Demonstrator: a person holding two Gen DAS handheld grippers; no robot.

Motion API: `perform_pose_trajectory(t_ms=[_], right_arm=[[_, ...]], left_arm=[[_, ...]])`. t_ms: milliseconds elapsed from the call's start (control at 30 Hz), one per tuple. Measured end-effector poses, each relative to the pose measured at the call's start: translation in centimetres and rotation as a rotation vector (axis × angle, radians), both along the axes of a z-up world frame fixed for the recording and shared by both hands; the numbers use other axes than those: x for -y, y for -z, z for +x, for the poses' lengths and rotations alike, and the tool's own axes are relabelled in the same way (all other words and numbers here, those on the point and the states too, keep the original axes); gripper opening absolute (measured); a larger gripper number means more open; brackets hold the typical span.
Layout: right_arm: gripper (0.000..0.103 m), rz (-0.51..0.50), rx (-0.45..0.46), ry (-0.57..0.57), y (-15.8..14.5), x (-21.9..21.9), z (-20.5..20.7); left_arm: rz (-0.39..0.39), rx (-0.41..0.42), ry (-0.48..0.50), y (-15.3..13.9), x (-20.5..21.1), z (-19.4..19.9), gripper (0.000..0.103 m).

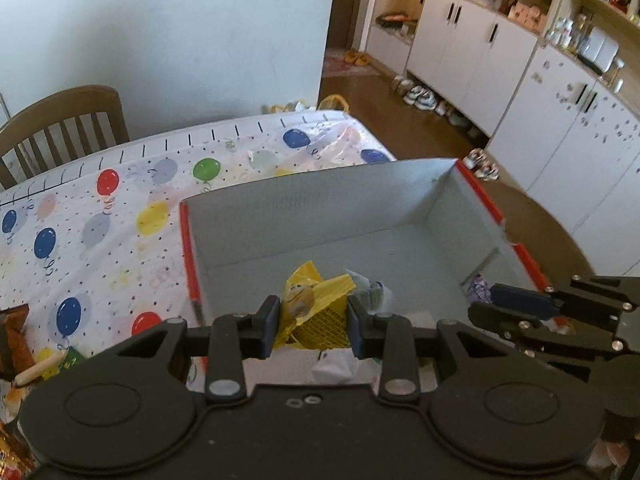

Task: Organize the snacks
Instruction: 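Carry the yellow wafer and purple candy over the red box, then open both tools to drop the wafer and purple candy in box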

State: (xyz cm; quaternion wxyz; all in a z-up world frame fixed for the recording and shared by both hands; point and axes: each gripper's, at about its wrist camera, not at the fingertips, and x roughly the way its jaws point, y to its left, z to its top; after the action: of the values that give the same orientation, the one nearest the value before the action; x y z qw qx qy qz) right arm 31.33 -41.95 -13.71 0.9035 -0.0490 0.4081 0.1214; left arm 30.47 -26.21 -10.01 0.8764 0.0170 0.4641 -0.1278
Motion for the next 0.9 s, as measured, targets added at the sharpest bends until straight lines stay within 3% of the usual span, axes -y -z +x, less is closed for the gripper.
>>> perform_pose_trajectory(t_ms=[233, 567, 900], right_arm=[[0.019, -0.023, -0.090, -0.022, 2.6, -0.2, 3.0], [0.019, -0.055, -0.179, -0.068, 4.9, -0.7, 4.2], [0.019, -0.043, -0.188, -0.034, 5.0, -0.5, 4.3]], left_arm=[[0.068, -0.068, 0.002, 2.9, 2.0, 3.1, 0.032], [0.130, -0.165, -0.004, 6.3, 3.2, 4.9, 0.032], [0.152, -0.219, -0.009, 7.6, 2.9, 4.9, 0.036]])
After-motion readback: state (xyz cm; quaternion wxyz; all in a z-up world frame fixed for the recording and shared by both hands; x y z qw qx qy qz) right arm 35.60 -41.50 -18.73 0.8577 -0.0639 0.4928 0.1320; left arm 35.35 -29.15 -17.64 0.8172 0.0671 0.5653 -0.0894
